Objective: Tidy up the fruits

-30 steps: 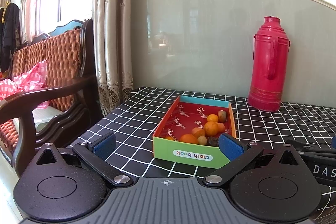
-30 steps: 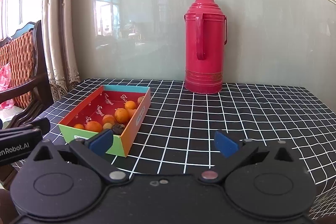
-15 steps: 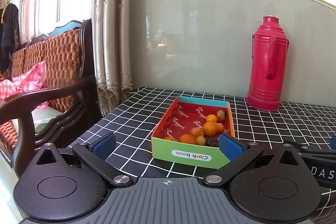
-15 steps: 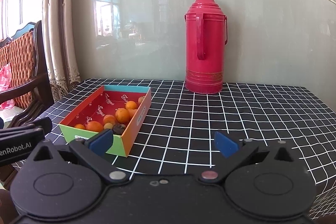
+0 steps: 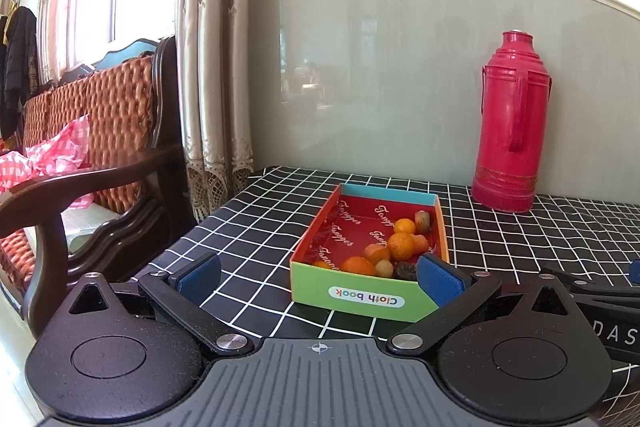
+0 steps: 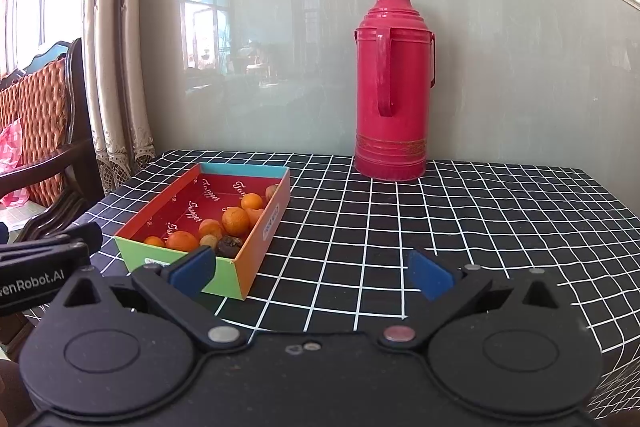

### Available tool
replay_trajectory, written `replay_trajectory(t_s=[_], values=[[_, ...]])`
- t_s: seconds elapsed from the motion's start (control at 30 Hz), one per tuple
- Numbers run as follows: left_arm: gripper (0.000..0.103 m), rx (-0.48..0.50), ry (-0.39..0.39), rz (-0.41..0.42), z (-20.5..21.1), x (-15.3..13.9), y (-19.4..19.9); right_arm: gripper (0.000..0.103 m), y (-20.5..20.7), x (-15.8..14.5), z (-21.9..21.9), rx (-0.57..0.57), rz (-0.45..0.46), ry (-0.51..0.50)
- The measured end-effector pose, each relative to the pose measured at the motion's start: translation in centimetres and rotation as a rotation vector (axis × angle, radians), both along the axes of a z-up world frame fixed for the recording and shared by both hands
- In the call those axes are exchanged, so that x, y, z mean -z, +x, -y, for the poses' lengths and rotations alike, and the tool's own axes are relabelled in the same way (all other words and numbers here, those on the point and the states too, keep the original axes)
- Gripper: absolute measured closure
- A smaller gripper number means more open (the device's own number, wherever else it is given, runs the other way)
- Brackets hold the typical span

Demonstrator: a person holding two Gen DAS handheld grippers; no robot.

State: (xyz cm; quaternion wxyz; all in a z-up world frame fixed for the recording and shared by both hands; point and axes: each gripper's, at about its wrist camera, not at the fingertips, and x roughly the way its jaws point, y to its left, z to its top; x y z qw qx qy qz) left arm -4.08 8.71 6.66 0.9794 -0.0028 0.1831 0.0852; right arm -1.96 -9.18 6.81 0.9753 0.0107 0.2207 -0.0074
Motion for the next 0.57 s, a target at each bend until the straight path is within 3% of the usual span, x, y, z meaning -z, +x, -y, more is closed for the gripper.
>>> replay_trajectory(t_s=[0.57], values=[[0.000,0.023,-0.061,-0.017,-0.74,0.43,0.54,0.006,-0.12,-0.35,-0.37,-0.007,0.017,-0.005]])
